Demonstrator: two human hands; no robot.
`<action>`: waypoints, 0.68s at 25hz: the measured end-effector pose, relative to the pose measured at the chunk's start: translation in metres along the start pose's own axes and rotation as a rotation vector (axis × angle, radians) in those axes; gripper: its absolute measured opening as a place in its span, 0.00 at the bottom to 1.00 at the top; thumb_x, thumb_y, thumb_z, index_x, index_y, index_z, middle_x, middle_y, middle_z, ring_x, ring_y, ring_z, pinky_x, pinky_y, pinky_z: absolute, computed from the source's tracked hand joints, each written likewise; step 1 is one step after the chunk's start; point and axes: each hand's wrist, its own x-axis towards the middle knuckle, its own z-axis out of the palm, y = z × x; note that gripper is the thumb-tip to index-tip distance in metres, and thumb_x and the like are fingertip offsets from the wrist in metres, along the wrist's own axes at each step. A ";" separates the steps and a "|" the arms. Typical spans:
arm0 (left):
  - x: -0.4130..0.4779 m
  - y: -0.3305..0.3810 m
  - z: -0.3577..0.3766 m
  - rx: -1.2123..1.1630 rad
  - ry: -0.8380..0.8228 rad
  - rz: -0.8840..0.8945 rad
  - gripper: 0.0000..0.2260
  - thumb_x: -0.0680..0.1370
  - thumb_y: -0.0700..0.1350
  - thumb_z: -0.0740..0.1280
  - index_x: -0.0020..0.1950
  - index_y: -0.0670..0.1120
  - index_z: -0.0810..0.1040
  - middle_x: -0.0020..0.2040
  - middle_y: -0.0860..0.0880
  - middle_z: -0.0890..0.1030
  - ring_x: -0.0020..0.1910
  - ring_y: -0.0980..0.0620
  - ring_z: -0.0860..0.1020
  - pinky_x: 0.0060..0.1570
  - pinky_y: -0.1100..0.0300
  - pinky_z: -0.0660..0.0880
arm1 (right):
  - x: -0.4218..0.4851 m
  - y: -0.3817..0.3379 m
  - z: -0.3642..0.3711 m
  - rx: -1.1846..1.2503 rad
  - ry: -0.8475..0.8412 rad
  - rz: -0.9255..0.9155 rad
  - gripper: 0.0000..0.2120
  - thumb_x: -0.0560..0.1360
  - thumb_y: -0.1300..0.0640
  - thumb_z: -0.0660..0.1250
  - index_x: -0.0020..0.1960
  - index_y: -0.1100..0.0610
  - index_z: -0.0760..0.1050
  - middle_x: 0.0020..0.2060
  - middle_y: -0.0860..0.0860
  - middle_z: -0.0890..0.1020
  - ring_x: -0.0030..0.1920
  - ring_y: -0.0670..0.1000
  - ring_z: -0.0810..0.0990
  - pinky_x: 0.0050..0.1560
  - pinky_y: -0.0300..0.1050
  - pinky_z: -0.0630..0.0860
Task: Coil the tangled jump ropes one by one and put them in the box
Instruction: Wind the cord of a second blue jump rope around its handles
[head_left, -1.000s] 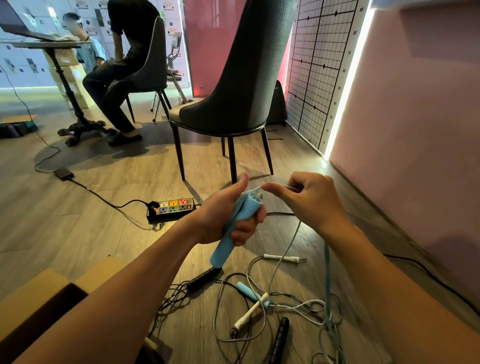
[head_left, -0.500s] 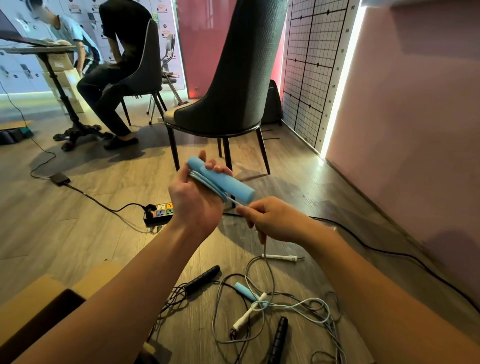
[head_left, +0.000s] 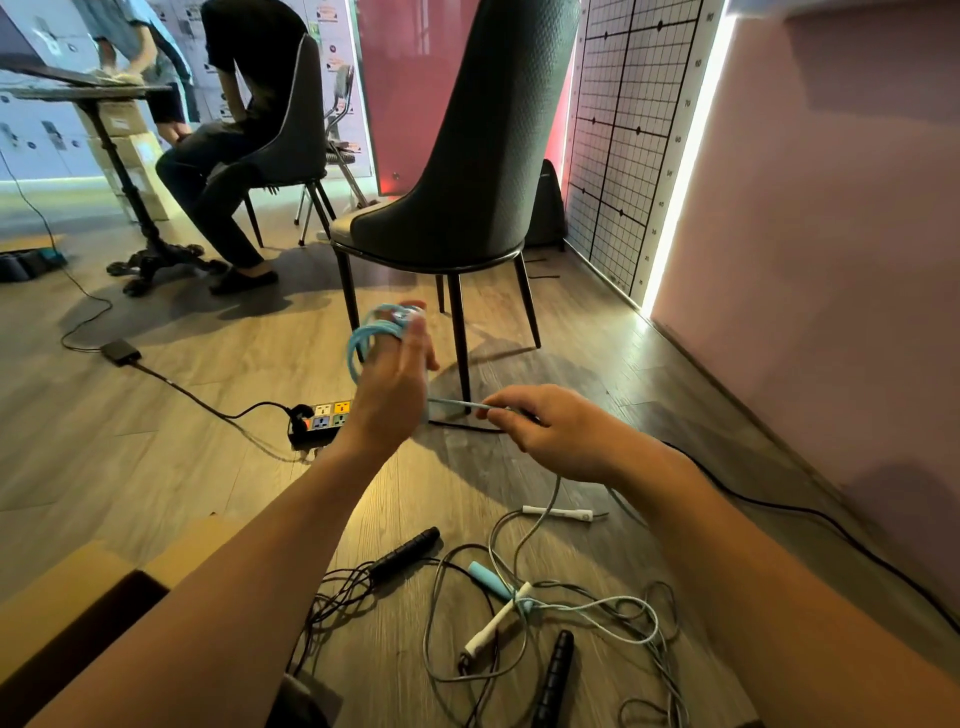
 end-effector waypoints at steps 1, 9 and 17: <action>-0.003 0.001 0.004 0.138 -0.114 0.010 0.09 0.84 0.51 0.54 0.48 0.53 0.71 0.40 0.49 0.74 0.37 0.55 0.74 0.42 0.55 0.74 | -0.001 0.001 -0.002 -0.025 0.036 -0.026 0.10 0.83 0.52 0.60 0.58 0.50 0.78 0.36 0.44 0.77 0.36 0.43 0.75 0.40 0.44 0.73; -0.017 0.020 0.011 0.347 -0.856 -0.477 0.26 0.74 0.67 0.62 0.42 0.42 0.78 0.33 0.48 0.76 0.32 0.52 0.76 0.39 0.54 0.79 | -0.012 0.018 -0.025 -0.136 0.275 -0.177 0.08 0.80 0.58 0.66 0.57 0.55 0.82 0.41 0.48 0.84 0.34 0.42 0.82 0.39 0.42 0.82; -0.017 0.009 -0.007 0.160 -0.841 -0.521 0.18 0.76 0.59 0.67 0.44 0.43 0.76 0.28 0.52 0.73 0.28 0.53 0.73 0.36 0.54 0.78 | -0.015 0.038 -0.036 0.345 0.639 0.177 0.08 0.81 0.59 0.66 0.57 0.55 0.82 0.42 0.52 0.86 0.29 0.49 0.82 0.30 0.36 0.75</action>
